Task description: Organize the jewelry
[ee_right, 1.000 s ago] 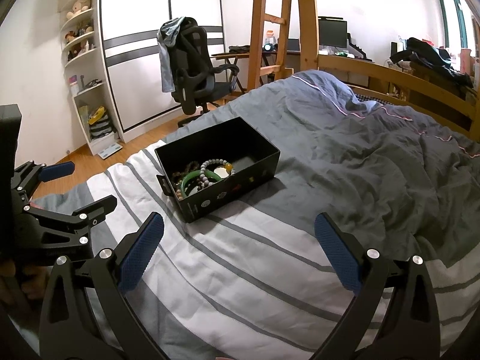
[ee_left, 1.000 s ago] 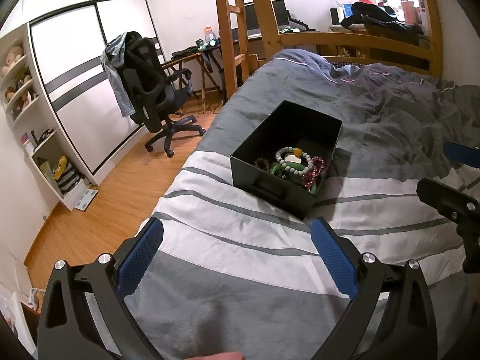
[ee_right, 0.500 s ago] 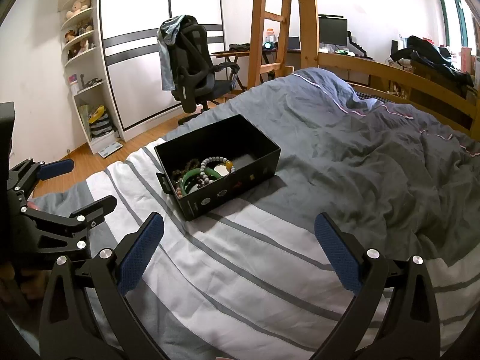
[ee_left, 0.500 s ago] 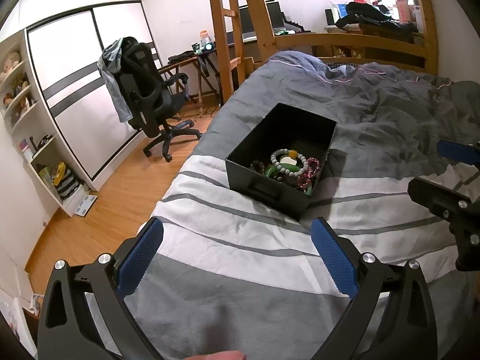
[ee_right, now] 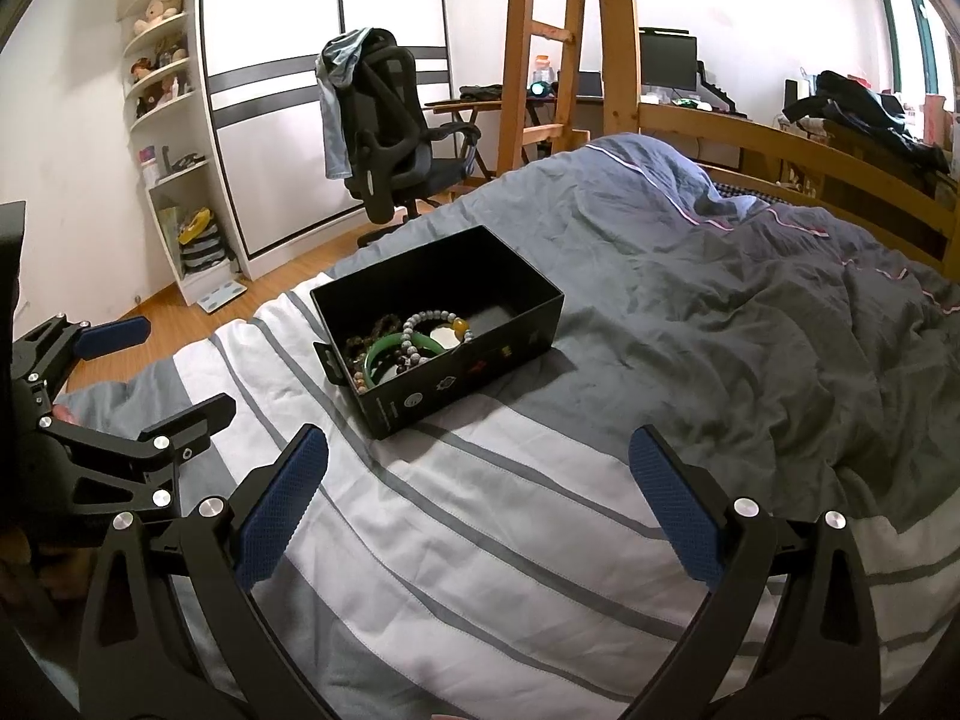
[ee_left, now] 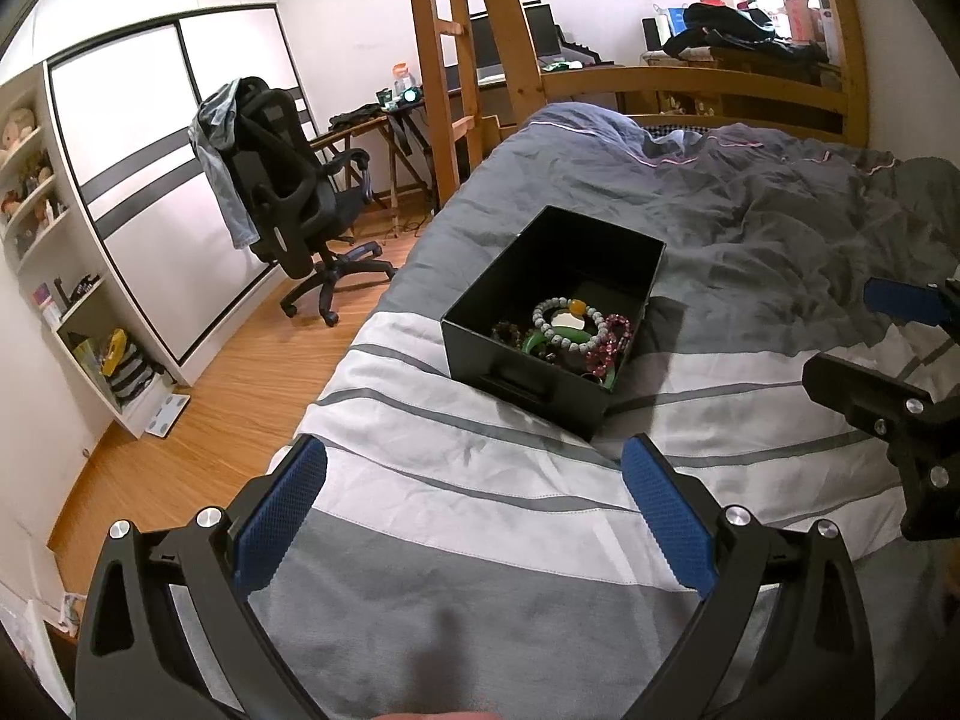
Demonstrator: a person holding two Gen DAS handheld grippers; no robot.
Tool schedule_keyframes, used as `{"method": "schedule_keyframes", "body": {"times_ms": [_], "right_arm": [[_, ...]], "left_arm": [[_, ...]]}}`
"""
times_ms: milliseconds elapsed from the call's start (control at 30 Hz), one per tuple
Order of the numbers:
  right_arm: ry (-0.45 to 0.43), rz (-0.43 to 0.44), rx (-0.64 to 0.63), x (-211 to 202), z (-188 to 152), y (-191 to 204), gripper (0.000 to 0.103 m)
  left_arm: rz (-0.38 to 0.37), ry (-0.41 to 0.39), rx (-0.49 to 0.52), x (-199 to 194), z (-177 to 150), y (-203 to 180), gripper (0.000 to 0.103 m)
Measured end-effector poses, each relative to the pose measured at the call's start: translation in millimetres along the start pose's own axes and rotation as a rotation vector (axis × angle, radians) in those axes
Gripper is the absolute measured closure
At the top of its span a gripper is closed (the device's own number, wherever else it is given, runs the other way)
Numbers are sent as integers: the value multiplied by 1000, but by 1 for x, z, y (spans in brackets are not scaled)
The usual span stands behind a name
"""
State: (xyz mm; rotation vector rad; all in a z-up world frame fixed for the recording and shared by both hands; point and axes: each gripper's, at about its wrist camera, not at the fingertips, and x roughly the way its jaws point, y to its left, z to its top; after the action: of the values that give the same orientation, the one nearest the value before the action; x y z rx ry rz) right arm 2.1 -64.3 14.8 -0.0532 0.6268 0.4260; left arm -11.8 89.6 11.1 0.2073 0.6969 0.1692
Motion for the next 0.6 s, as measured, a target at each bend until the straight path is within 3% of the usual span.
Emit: {"method": "schedule_keyframes", "body": {"times_ms": [600], "right_arm": [[1, 0, -1, 0, 0, 0, 4]], "left_arm": [[1, -1, 2, -1, 0, -1, 6]]}}
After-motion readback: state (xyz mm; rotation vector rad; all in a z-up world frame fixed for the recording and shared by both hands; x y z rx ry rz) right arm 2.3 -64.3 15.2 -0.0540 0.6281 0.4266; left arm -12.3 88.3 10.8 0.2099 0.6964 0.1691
